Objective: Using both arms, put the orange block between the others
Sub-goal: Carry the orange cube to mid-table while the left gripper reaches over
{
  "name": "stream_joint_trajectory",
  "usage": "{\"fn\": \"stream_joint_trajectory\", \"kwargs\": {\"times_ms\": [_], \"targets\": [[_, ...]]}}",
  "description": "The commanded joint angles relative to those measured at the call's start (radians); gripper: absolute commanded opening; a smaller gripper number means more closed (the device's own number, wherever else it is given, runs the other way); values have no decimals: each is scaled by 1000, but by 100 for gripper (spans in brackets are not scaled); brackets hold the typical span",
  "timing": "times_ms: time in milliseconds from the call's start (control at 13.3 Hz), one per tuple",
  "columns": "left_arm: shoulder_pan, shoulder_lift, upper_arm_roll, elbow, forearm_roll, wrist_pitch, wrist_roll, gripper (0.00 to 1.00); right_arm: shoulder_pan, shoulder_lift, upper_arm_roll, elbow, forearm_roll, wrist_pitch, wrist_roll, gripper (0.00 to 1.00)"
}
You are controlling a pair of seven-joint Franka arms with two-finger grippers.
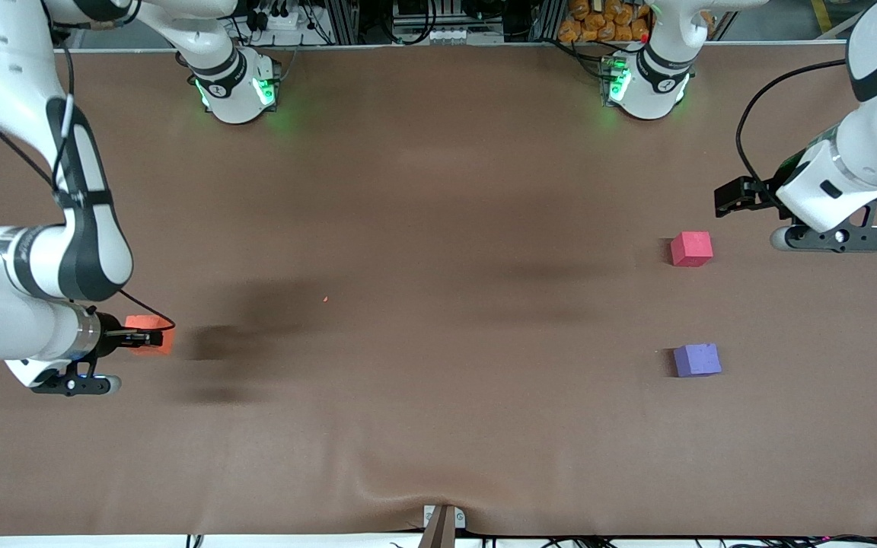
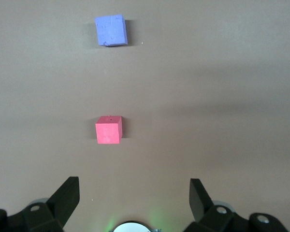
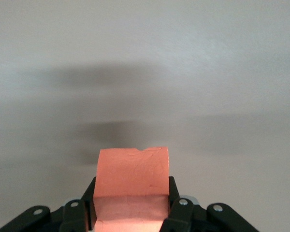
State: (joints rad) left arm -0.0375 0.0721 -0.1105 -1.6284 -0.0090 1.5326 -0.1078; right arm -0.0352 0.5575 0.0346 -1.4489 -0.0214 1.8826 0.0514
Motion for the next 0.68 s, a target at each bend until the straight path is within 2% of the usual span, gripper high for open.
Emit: {"fn": "stream_joint_trajectory", "kwargs": {"times_ms": [0,301,452,603], "targets": [[-8,17,-3,-4,-2,0,-23,100,21,-16,79,57,8,-42,143,50],[-4,9,-23,-59,-2,52,-50,100,29,-14,250,74,0,-33,391,51],[-4,2,-31,-89,-2,84,-73,100,50,-14,322,81,-15,-34,450,52],[-4,-3,-47,-122,0,125,-99,100,96,-16,343,82,-46,-40,513,53]]}}
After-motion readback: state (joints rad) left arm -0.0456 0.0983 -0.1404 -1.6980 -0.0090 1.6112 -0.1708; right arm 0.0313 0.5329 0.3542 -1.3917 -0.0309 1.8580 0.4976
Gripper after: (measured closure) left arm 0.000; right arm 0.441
